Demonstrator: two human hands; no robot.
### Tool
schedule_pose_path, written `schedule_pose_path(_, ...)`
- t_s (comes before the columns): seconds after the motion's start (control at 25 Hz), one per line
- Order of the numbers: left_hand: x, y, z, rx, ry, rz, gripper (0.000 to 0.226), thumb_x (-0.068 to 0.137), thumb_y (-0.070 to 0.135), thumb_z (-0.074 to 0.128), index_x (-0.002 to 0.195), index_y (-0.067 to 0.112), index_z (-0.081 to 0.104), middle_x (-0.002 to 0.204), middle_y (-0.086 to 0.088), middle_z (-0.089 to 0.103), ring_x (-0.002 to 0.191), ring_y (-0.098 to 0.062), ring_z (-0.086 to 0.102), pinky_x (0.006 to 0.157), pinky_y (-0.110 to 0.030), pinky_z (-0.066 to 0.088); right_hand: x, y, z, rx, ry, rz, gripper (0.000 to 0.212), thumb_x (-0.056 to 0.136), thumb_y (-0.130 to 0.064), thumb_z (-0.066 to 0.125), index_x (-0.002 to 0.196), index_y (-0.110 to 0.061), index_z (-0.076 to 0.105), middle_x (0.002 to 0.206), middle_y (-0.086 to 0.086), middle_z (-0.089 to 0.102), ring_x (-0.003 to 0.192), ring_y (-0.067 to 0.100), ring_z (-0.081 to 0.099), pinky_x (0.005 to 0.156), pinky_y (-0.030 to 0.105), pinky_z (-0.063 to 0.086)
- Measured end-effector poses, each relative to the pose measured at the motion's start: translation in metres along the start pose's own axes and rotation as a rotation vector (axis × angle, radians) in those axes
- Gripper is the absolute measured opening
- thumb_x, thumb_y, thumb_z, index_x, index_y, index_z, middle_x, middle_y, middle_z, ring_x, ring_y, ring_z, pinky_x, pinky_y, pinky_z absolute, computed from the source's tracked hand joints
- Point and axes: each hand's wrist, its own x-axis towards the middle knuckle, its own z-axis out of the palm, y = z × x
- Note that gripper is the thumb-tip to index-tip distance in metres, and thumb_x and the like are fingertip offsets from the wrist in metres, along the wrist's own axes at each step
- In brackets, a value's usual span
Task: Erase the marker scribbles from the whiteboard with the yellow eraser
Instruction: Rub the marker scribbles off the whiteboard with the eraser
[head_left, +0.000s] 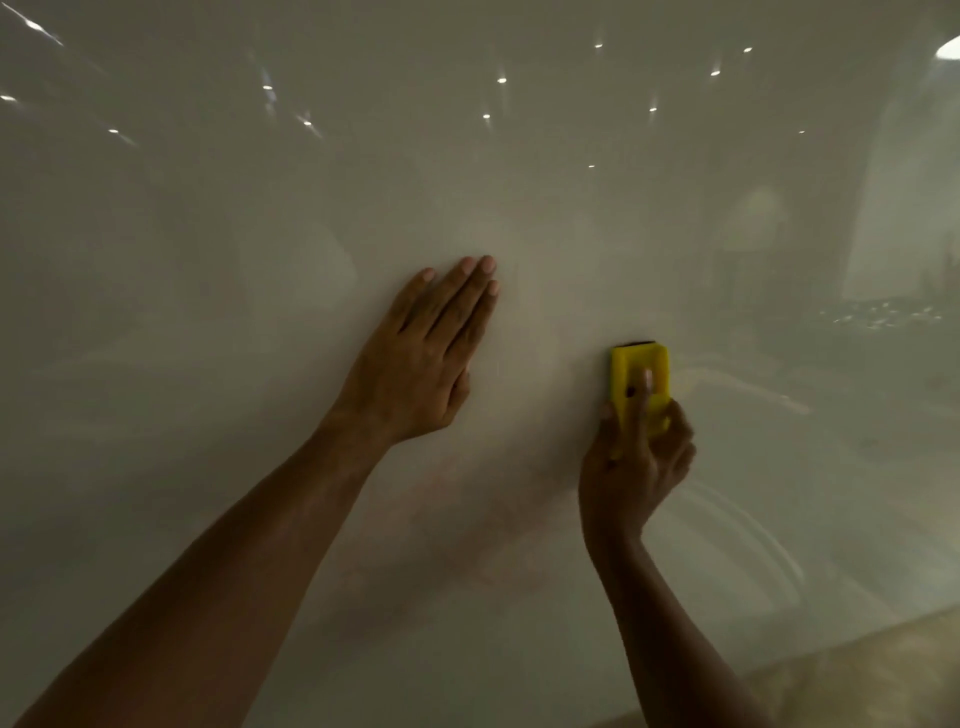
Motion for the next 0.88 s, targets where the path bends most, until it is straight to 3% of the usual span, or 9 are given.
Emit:
schedule_pose_path(0.12, 0.008, 0.008, 0.002, -0.034, -0.003, -0.017, 0.079, 0.099, 0.028, 0.038, 0.169, -0.001, 0.017, 0.177, -0.021, 0.014, 0.165, -0.036, 0.015, 0.135, -0.053, 0.013, 0.000, 0.022, -0.005, -0.086, -0.106, -0.389, 0.048, 0.104, -0.023, 0.058, 0.151, -0.023, 0.050, 0.140, 0.028, 0.056, 0.119, 0.044, 0.055, 0.096, 0.050, 0.044)
schedule_pose_path(0.24, 0.008, 0.012, 0.002, -0.045, 0.003, -0.043, 0.080, 0.097, 0.029, 0.040, 0.169, 0.000, 0.019, 0.177, -0.020, 0.015, 0.165, -0.035, 0.014, 0.135, -0.052, 0.012, 0.020, 0.026, -0.001, 0.059, 0.063, 0.177, 0.049, 0.105, -0.027, 0.057, 0.153, -0.026, 0.048, 0.135, 0.028, 0.054, 0.115, 0.045, 0.052, 0.100, 0.053, 0.044)
schedule_pose_path(0.28, 0.008, 0.012, 0.001, -0.051, 0.001, -0.045, 0.080, 0.097, 0.029, 0.040, 0.169, 0.001, 0.019, 0.177, -0.020, 0.015, 0.165, -0.035, 0.014, 0.136, -0.052, 0.012, 0.015, 0.022, 0.001, 0.049, 0.062, 0.209, 0.048, 0.106, -0.025, 0.058, 0.153, -0.024, 0.049, 0.136, 0.029, 0.053, 0.116, 0.043, 0.051, 0.101, 0.052, 0.042)
schedule_pose_path(0.4, 0.008, 0.013, 0.001, -0.057, 0.008, -0.052, 0.078, 0.098, 0.029, 0.039, 0.169, 0.001, 0.019, 0.177, -0.020, 0.016, 0.165, -0.035, 0.015, 0.136, -0.051, 0.012, 0.001, 0.027, -0.005, -0.059, -0.106, -0.431, 0.046, 0.103, -0.019, 0.059, 0.149, -0.020, 0.054, 0.138, 0.030, 0.056, 0.118, 0.043, 0.052, 0.096, 0.049, 0.042)
schedule_pose_path(0.44, 0.008, 0.013, 0.001, -0.059, 0.006, -0.054, 0.078, 0.098, 0.028, 0.039, 0.169, 0.001, 0.020, 0.177, -0.020, 0.017, 0.165, -0.035, 0.015, 0.136, -0.051, 0.012, 0.013, 0.040, -0.007, -0.085, -0.121, -0.510, 0.046, 0.103, -0.019, 0.060, 0.149, -0.022, 0.053, 0.135, 0.029, 0.058, 0.116, 0.045, 0.055, 0.094, 0.050, 0.045)
schedule_pose_path(0.56, 0.007, 0.013, 0.001, -0.070, 0.009, -0.064, 0.077, 0.099, 0.028, 0.041, 0.169, 0.001, 0.022, 0.176, -0.020, 0.018, 0.165, -0.034, 0.017, 0.135, -0.051, 0.013, 0.038, 0.047, -0.002, 0.040, 0.069, 0.151, 0.052, 0.104, -0.026, 0.059, 0.154, -0.029, 0.046, 0.130, 0.031, 0.057, 0.114, 0.047, 0.055, 0.096, 0.052, 0.047)
schedule_pose_path(0.6, 0.007, 0.013, 0.000, -0.073, 0.010, -0.068, 0.077, 0.099, 0.028, 0.041, 0.168, 0.001, 0.022, 0.176, -0.020, 0.019, 0.165, -0.034, 0.017, 0.135, -0.051, 0.014, 0.032, 0.042, -0.001, 0.011, 0.092, 0.218, 0.051, 0.105, -0.027, 0.058, 0.154, -0.026, 0.047, 0.131, 0.032, 0.055, 0.116, 0.047, 0.054, 0.098, 0.051, 0.044)
schedule_pose_path(0.76, 0.006, 0.015, 0.000, -0.070, 0.010, -0.080, 0.075, 0.100, 0.028, 0.040, 0.169, 0.002, 0.022, 0.177, -0.018, 0.019, 0.165, -0.032, 0.017, 0.135, -0.050, 0.015, 0.004, 0.041, -0.009, -0.078, -0.154, -0.544, 0.046, 0.102, -0.018, 0.059, 0.147, -0.018, 0.055, 0.138, 0.031, 0.055, 0.117, 0.044, 0.053, 0.093, 0.050, 0.042)
schedule_pose_path(0.88, 0.006, 0.015, -0.001, -0.070, 0.008, -0.086, 0.076, 0.100, 0.028, 0.040, 0.169, 0.002, 0.022, 0.177, -0.018, 0.019, 0.165, -0.032, 0.017, 0.135, -0.050, 0.015, 0.016, 0.034, -0.003, 0.016, -0.017, -0.036, 0.048, 0.105, -0.024, 0.058, 0.152, -0.017, 0.052, 0.135, 0.031, 0.053, 0.118, 0.041, 0.050, 0.098, 0.050, 0.042)
